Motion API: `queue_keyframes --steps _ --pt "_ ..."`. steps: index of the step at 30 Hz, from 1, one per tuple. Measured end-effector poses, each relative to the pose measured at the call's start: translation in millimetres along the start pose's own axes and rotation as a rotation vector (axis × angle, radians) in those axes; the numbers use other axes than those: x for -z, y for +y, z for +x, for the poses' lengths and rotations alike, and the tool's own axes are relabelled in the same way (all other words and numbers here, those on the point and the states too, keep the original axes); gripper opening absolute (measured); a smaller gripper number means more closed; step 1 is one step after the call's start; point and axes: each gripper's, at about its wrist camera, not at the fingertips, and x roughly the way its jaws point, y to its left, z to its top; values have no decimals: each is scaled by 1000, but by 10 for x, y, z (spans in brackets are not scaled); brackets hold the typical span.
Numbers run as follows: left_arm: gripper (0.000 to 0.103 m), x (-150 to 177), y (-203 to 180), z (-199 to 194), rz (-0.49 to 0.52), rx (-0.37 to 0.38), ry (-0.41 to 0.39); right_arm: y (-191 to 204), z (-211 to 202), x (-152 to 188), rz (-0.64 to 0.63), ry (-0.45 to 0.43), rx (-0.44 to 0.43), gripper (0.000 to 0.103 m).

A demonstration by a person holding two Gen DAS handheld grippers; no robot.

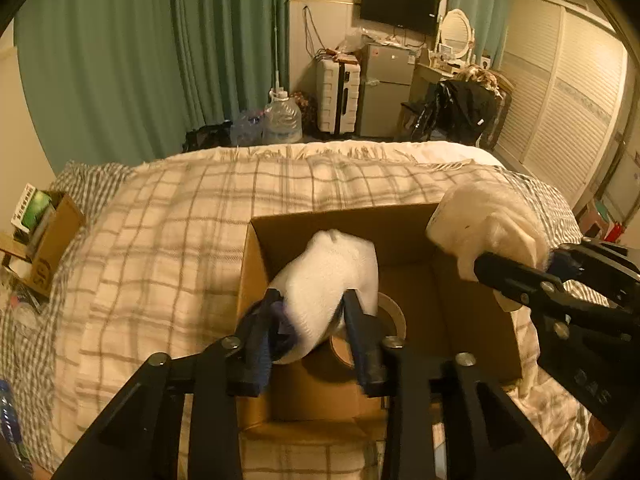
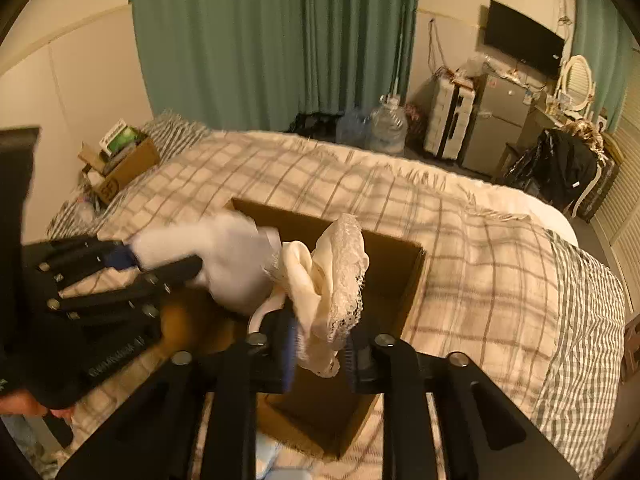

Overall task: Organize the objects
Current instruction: 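Carry the sock and lace cloth into the box and open both tools, then grasp the white star plush toy with the left tool while the right tool grasps the earbuds case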

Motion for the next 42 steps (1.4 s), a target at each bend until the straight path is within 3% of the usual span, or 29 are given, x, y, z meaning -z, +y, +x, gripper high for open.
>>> queue_keyframes --steps 2,5,7,10,21,26,33,36,42 --pt "71 27 21 -8 -8 -5 -12 -17 -6 13 15 -3 -7 41" --pt "82 39 50 -92 -5 -36 -22 -19 -120 45 27 -21 -7 53" --pt "83 51 74 -219 -15 -79 -24 -19 -251 71 34 -35 6 58" --pt "97 107 115 -462 -39 -75 -42 -11 -532 152 40 -65 5 71" --pt "103 605 68 -1658 -67 -123 -138 104 -1647 590 35 -118 69 89" --pt "103 964 94 -1866 -87 -151 -131 249 -1932 905 31 -108 82 90" --pt "103 1462 109 -1794 -100 -173 -91 391 -1814 1366 40 -60 120 90" --pt "103 1667 104 -1591 -117 -189 -33 432 -1596 1553 41 -12 128 90" --pt "103 1967 -13 -1053 -121 -142 116 432 -1113 1824 37 89 134 90"
